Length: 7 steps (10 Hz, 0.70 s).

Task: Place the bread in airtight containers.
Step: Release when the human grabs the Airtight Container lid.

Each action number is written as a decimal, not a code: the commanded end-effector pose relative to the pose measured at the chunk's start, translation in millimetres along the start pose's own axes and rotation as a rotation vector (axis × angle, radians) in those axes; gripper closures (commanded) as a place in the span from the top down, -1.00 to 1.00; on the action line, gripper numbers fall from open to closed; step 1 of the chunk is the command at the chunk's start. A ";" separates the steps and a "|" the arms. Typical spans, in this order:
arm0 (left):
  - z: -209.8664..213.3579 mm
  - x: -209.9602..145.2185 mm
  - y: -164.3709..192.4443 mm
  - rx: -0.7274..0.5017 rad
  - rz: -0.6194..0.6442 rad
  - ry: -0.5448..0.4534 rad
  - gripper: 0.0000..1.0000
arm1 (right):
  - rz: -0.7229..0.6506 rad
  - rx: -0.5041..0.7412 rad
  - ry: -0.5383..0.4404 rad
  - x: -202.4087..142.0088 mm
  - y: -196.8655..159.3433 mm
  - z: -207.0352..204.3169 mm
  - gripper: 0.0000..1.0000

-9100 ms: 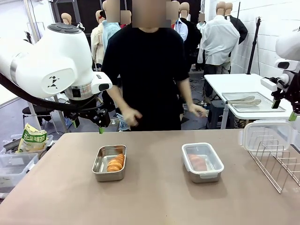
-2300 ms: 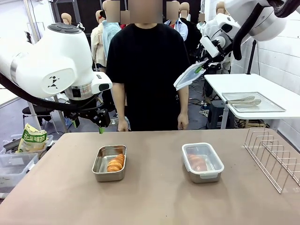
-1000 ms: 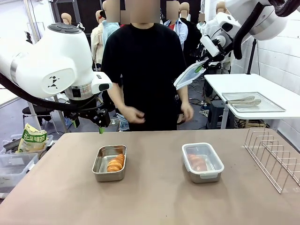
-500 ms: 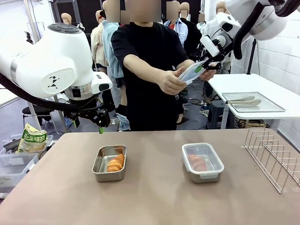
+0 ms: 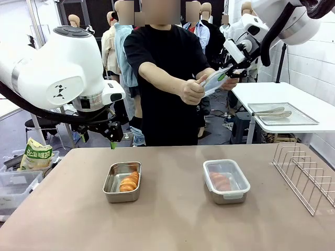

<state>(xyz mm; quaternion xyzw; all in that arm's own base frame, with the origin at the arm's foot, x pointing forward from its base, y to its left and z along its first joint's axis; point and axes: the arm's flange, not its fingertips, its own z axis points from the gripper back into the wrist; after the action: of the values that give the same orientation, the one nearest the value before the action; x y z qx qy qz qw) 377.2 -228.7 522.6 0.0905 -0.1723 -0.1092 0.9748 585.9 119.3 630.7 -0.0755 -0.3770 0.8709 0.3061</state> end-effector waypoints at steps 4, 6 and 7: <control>0.7 0.1 1.1 0.000 -0.002 0.005 1.00 | -0.002 -0.001 0.001 0.2 0.8 0.2 -1.00; 0.7 0.1 1.1 0.000 -0.002 0.005 1.00 | -0.002 -0.001 0.001 0.2 0.8 0.2 -1.00; 0.7 0.1 1.1 0.000 -0.002 0.005 1.00 | -0.002 -0.001 0.001 0.2 0.8 0.2 -1.00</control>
<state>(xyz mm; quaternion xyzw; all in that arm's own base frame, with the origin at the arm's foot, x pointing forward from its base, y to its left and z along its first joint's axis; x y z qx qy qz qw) 377.2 -228.7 522.6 0.0905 -0.1723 -0.1092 0.9748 586.1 118.6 630.9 -0.0762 -0.3771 0.8706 0.3068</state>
